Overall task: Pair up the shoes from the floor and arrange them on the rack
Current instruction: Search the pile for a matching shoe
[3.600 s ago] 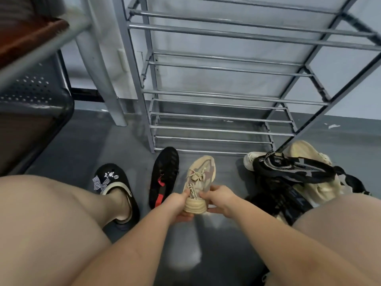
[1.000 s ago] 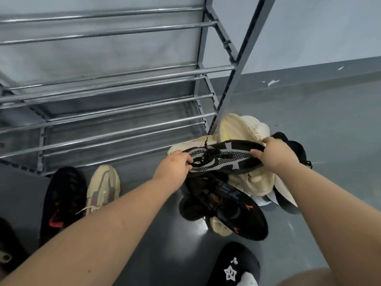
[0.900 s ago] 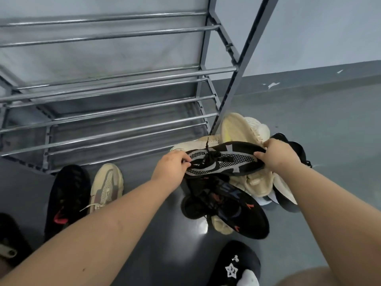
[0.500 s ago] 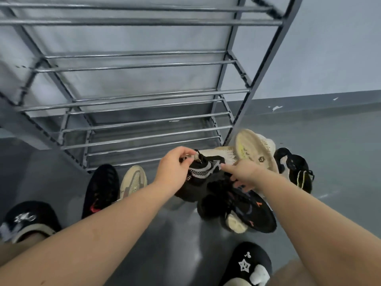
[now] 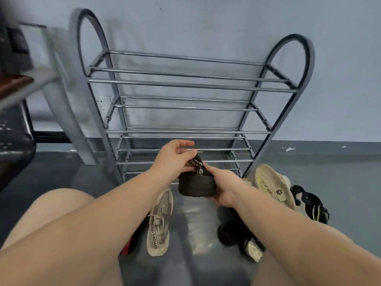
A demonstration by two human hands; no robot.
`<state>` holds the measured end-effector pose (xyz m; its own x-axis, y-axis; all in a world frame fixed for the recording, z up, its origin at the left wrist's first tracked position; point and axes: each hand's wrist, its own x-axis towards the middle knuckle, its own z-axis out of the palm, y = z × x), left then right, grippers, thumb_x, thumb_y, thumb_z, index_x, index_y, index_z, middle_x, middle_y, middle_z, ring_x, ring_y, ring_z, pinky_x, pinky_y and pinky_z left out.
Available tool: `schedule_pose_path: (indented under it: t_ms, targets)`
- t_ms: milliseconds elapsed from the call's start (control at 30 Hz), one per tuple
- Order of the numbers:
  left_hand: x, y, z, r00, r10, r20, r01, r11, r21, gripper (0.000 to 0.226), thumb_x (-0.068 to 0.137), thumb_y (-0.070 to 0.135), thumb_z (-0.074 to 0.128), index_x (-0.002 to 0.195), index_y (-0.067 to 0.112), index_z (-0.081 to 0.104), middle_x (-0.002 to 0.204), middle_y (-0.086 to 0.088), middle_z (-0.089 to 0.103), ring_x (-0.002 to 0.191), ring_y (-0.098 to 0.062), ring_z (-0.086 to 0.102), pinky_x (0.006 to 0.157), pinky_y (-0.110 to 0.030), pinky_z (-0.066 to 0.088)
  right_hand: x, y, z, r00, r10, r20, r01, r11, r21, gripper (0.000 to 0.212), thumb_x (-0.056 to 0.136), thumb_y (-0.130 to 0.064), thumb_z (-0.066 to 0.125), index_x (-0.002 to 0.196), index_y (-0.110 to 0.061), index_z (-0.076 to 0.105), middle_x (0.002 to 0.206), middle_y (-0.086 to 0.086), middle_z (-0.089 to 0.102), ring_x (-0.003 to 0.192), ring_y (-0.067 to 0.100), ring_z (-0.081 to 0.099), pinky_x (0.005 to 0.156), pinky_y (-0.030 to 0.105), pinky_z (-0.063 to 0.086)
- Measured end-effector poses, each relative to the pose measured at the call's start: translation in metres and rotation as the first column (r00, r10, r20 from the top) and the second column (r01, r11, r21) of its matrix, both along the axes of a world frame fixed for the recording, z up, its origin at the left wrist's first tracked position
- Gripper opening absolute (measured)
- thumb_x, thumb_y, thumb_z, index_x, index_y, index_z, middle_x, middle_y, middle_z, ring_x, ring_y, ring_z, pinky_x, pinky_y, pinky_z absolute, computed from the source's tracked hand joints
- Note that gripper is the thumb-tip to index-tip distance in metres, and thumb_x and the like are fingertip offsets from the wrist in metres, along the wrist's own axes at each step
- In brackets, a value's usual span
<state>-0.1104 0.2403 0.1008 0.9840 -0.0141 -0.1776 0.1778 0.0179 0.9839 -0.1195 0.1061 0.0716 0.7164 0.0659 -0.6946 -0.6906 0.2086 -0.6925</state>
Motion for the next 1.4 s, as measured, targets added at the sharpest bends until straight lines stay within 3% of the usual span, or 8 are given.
schedule_pose_path:
  t_ms: [100,200,300,367,500,800,1067,1400]
  targets:
    - [-0.007,0.003,-0.025,0.997,0.064,-0.046,-0.050,0.965,0.256,0.032,0.086,0.016,0.066,0.116,0.011,0.057,0.091,-0.001,0.061,0.088,-0.018,0.061,0.085,-0.031,0.051,-0.010,-0.001,-0.017,0.990,-0.106,0.091,0.107,0.994,-0.010,0.024,0.091,-0.019,0.061,0.110,-0.004,0.061,0.079,0.007,0.070,0.062,0.020,0.068,0.046,0.026,0.054]
    - [-0.021,0.003,-0.054,0.970,0.052,-0.237,0.066,0.885,0.461,0.057,0.083,0.048,0.061,0.131,0.019,0.048,0.131,-0.005,0.051,0.119,-0.024,0.052,0.100,-0.033,0.041,-0.016,-0.006,-0.027,0.968,-0.189,0.167,0.198,0.979,-0.042,0.005,0.093,-0.012,0.059,0.091,-0.013,0.055,0.080,0.005,0.064,0.070,0.018,0.062,0.053,0.029,0.049]
    - [-0.032,0.004,-0.071,0.857,-0.068,-0.511,0.240,0.930,0.279,0.075,0.073,0.073,0.053,0.128,0.021,0.054,0.123,-0.003,0.061,0.106,-0.028,0.062,0.100,-0.045,0.047,-0.022,-0.007,-0.035,0.962,-0.154,0.224,0.170,0.984,-0.057,0.006,0.093,-0.014,0.058,0.099,-0.013,0.057,0.086,0.005,0.066,0.078,0.018,0.064,0.061,0.029,0.050]
    - [-0.032,0.007,-0.070,0.792,-0.206,-0.575,0.237,0.971,-0.022,0.050,0.088,0.052,0.055,0.118,0.013,0.061,0.112,-0.009,0.067,0.096,-0.029,0.066,0.098,-0.046,0.049,-0.023,-0.006,-0.043,0.971,-0.100,0.215,0.120,0.989,-0.083,0.026,0.093,-0.018,0.058,0.114,-0.002,0.061,0.094,0.007,0.070,0.083,0.020,0.066,0.066,0.030,0.053]
    - [-0.022,0.018,-0.068,0.756,-0.309,-0.577,0.261,0.951,-0.168,0.036,0.092,0.032,0.057,0.116,0.006,0.060,0.115,-0.016,0.066,0.099,-0.029,0.065,0.086,-0.040,0.054,-0.017,-0.004,-0.047,0.991,-0.030,0.132,0.041,0.996,-0.080,0.029,0.095,-0.023,0.056,0.117,-0.004,0.061,0.097,0.009,0.070,0.083,0.021,0.067,0.060,0.027,0.055]
    - [-0.061,0.019,-0.152,0.657,-0.230,-0.718,0.129,0.973,-0.193,0.032,0.093,0.028,0.057,0.116,0.006,0.059,0.107,-0.014,0.070,0.095,-0.025,0.068,0.070,-0.035,0.059,-0.037,-0.003,-0.113,0.969,0.150,-0.195,-0.170,0.982,-0.085,0.046,0.082,-0.035,0.071,0.117,-0.006,0.063,0.109,0.011,0.071,0.098,0.025,0.066,0.083,0.038,0.055]
    - [-0.053,0.022,-0.194,0.627,-0.132,-0.768,-0.017,0.983,-0.183,0.023,0.095,0.031,0.052,0.107,0.012,0.060,0.095,-0.008,0.068,0.079,-0.021,0.065,0.055,-0.026,0.054,-0.029,0.004,-0.141,0.921,0.317,-0.227,-0.350,0.929,-0.121,0.048,0.081,-0.025,0.074,0.125,-0.020,0.054,0.100,-0.001,0.069,0.088,0.016,0.065,0.074,0.034,0.056]
    - [-0.022,0.009,-0.237,0.645,-0.046,-0.763,-0.086,0.987,-0.133,0.039,0.091,0.037,0.057,0.119,0.011,0.060,0.117,-0.012,0.066,0.109,-0.029,0.063,0.097,-0.049,0.049,0.004,0.003,-0.174,0.951,0.217,-0.219,-0.257,0.950,-0.177,0.050,0.085,-0.024,0.070,0.131,-0.017,0.053,0.111,0.006,0.067,0.089,0.017,0.064,0.065,0.031,0.054]
